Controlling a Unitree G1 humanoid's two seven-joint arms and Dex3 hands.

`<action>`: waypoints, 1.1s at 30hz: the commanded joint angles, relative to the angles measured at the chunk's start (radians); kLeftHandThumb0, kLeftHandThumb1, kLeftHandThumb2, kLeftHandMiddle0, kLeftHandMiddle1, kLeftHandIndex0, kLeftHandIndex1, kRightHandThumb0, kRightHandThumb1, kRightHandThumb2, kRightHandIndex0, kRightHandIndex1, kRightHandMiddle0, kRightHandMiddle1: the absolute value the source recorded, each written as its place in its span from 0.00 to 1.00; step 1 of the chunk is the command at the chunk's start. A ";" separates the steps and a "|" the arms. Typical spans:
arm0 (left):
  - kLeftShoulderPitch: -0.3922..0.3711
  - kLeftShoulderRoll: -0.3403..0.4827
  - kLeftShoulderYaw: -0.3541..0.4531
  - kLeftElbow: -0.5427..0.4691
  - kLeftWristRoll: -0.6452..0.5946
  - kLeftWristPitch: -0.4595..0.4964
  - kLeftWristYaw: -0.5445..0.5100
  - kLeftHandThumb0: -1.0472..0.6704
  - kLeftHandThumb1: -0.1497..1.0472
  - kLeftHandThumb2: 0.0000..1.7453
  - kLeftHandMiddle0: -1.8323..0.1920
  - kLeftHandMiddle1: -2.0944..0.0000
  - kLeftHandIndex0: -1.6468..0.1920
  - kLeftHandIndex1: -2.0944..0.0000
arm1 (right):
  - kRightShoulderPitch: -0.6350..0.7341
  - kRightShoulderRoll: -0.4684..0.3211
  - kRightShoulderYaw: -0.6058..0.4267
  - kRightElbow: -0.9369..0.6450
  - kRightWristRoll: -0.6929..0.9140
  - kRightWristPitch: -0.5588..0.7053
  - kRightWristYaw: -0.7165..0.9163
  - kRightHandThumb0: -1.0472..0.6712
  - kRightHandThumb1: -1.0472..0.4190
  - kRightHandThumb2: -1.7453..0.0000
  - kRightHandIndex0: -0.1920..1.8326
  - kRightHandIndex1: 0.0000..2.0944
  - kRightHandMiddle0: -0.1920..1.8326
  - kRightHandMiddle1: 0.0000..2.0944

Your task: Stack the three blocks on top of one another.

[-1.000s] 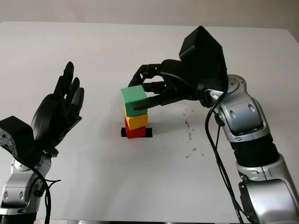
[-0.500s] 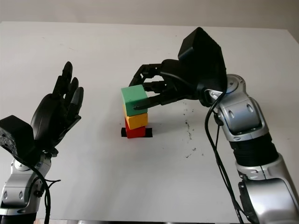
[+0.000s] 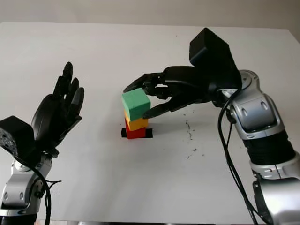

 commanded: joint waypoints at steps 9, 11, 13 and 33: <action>-0.005 -0.004 -0.004 0.005 -0.002 -0.021 -0.006 0.21 1.00 0.31 1.00 1.00 1.00 1.00 | 0.007 -0.012 -0.020 -0.022 -0.004 -0.098 0.010 0.04 0.10 0.97 0.00 0.00 0.00 0.00; -0.007 -0.005 -0.004 0.009 -0.002 -0.026 -0.004 0.21 1.00 0.31 1.00 1.00 1.00 1.00 | 0.035 0.000 -0.052 -0.042 0.001 -0.129 -0.034 0.04 0.10 0.97 0.00 0.00 0.00 0.00; -0.010 -0.010 0.000 0.017 -0.009 -0.036 -0.003 0.21 1.00 0.32 1.00 1.00 1.00 1.00 | 0.081 0.029 -0.108 -0.075 0.018 -0.151 -0.111 0.05 0.08 0.96 0.00 0.00 0.00 0.00; -0.010 -0.036 0.032 0.090 -0.099 -0.107 -0.030 0.16 1.00 0.38 1.00 1.00 1.00 1.00 | 0.535 0.360 -0.356 -0.170 0.112 -0.311 -0.701 0.16 0.00 0.59 0.00 0.00 0.00 0.00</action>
